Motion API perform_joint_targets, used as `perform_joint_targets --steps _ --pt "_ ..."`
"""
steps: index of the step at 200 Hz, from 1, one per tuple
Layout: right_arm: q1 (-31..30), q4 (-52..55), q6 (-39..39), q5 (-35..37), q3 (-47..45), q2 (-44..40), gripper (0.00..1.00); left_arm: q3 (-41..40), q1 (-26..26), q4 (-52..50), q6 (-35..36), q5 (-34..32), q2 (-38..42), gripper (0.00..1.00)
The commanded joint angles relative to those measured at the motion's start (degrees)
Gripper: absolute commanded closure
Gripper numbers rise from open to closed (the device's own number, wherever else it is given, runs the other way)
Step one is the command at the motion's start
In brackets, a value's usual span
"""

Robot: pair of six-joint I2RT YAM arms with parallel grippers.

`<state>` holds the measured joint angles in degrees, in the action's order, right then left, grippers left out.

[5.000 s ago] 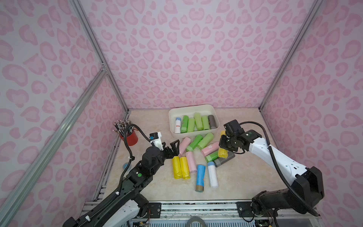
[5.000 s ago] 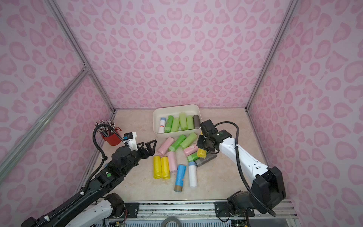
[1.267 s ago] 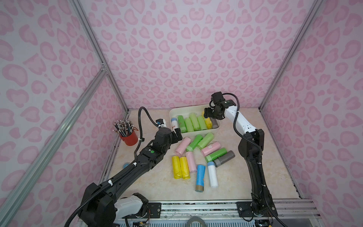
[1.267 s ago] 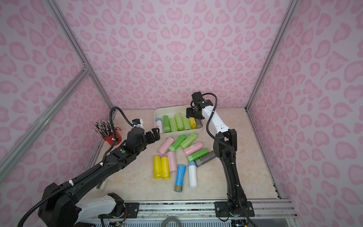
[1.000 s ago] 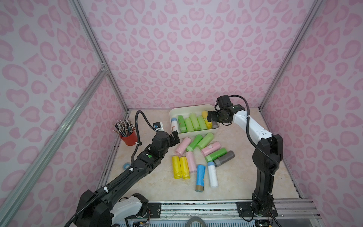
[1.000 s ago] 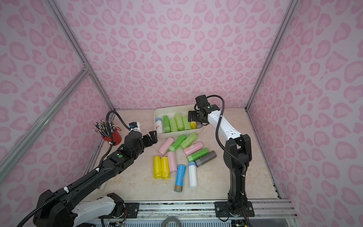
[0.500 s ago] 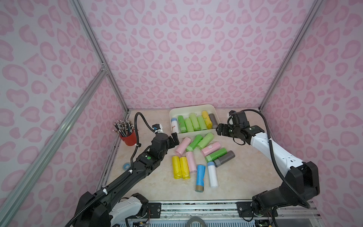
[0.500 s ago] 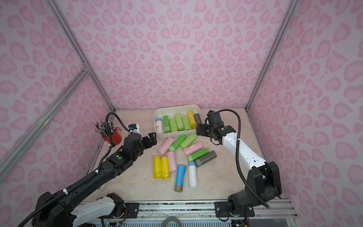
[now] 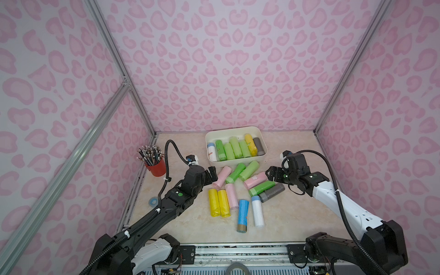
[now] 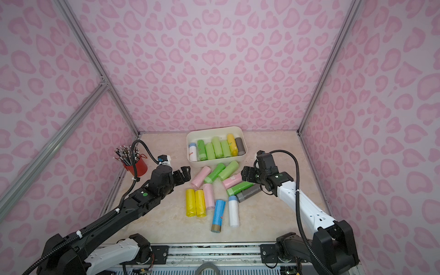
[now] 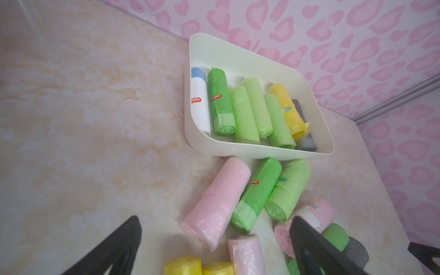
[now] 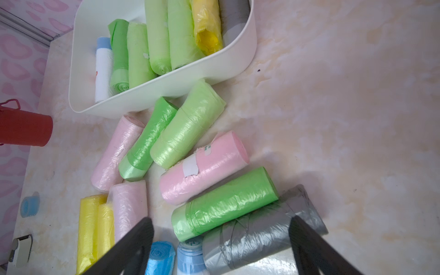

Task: Put the roll of trash bags into the storage box
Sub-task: Pick up the roll of trash bags from the center of the board.

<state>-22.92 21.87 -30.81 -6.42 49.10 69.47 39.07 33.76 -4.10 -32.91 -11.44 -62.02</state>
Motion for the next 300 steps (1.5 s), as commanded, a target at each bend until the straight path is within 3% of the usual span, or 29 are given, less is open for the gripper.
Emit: perform_joint_targets --steps 1,73,161,212,251,300 --pt "0.0 -0.7 -0.2 -0.3 -2.0 -1.0 0.10 -0.7 0.1 -1.5 -0.5 1.2 0.3 0.00" --pt "0.2 -0.6 -0.2 -0.3 -5.6 -3.8 0.10 -4.2 0.6 -2.8 -2.0 3.6 0.0 0.00" --pt "0.5 -0.8 -0.2 -0.3 -5.2 -4.7 0.10 -4.6 1.1 -2.8 -3.5 5.5 -5.4 0.08" --pt "0.9 -0.8 -0.2 -0.3 -5.1 -4.8 0.10 -4.0 4.4 -5.7 -5.0 5.0 -6.4 0.10" --pt "1.0 -0.7 -0.2 -0.3 -5.9 -5.6 0.10 -3.3 9.3 -10.5 -6.8 1.0 -6.1 0.12" --pt "1.0 -0.8 -0.2 -0.3 -6.4 -5.6 0.10 -6.5 9.7 -10.6 -9.0 1.5 -3.4 0.21"
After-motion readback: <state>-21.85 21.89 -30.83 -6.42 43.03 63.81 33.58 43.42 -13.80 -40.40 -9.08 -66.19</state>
